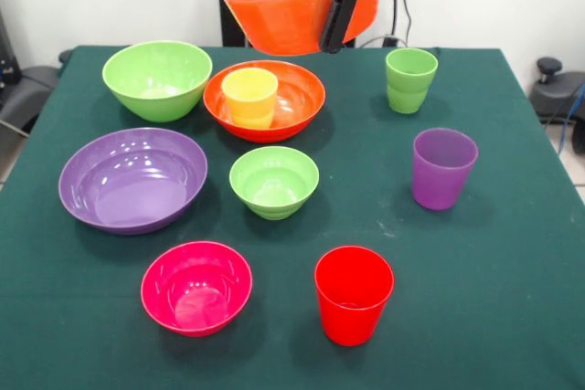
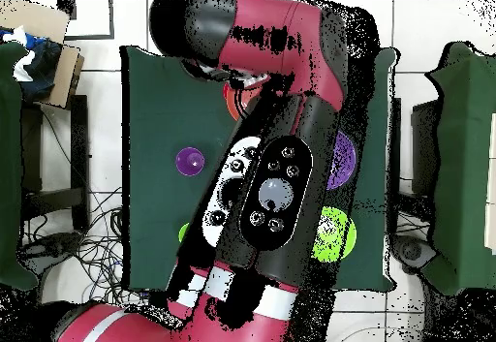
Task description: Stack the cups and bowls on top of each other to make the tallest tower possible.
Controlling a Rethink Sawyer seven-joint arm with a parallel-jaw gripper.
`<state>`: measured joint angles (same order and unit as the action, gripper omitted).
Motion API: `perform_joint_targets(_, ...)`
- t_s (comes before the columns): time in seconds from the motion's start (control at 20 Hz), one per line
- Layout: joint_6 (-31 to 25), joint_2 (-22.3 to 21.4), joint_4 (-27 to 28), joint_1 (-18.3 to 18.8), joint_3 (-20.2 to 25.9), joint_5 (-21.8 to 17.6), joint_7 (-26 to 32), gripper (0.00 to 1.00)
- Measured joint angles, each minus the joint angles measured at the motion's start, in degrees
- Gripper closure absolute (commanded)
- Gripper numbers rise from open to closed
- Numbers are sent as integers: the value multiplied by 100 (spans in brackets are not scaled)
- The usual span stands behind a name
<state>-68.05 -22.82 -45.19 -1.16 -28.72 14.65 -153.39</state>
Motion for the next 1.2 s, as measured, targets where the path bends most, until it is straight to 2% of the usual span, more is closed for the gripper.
perform_joint_targets(0.25, 0, -111, -2, 47, 148, -75, 70, 100)
perform_joint_targets(0.8, -1, -590, -2, 112, 496, -185, 759, 100)
perform_joint_targets(1.2, -1, -751, -2, 113, 564, -220, 919, 100)
